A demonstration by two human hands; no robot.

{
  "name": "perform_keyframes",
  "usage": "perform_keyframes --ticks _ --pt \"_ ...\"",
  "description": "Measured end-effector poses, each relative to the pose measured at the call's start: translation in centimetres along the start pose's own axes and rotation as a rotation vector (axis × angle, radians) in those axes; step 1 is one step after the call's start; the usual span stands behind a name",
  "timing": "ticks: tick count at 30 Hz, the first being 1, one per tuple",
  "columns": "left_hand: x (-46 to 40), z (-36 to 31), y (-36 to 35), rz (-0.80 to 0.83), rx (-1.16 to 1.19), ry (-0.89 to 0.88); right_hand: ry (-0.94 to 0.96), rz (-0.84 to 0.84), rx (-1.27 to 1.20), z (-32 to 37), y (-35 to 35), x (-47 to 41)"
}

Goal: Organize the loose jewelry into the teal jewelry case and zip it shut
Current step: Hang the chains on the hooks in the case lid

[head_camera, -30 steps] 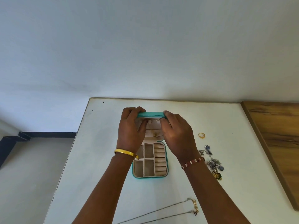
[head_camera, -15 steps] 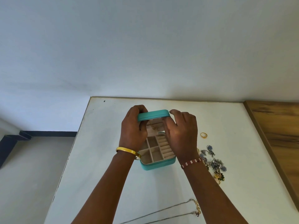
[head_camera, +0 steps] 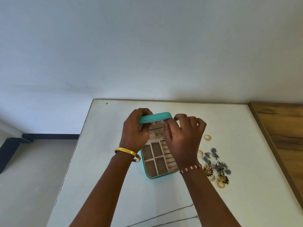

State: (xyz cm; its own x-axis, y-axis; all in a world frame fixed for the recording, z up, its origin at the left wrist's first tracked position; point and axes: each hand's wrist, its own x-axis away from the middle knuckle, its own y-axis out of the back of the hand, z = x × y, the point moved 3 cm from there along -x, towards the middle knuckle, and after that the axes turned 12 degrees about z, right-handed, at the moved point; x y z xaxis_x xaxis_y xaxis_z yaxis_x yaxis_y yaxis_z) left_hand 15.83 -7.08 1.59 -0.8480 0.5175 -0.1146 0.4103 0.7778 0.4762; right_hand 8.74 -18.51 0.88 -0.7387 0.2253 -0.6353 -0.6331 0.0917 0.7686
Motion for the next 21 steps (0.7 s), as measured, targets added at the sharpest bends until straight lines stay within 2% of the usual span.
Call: perform_keyframes --ticks 5,9,21 --pt "-0.12 0.13 -0.01 0.025 -0.024 0.024 -0.165 0.018 -0.061 0.50 -0.35 0.26" --pt "-0.14 0.09 -0.02 0.030 -0.019 0.020 -0.223 0.036 -0.011 0.97 -0.21 0.36" --pt "0.01 0.05 0.21 0.053 -0.010 0.015 -0.013 0.028 0.131 0.41 0.10 0.34"
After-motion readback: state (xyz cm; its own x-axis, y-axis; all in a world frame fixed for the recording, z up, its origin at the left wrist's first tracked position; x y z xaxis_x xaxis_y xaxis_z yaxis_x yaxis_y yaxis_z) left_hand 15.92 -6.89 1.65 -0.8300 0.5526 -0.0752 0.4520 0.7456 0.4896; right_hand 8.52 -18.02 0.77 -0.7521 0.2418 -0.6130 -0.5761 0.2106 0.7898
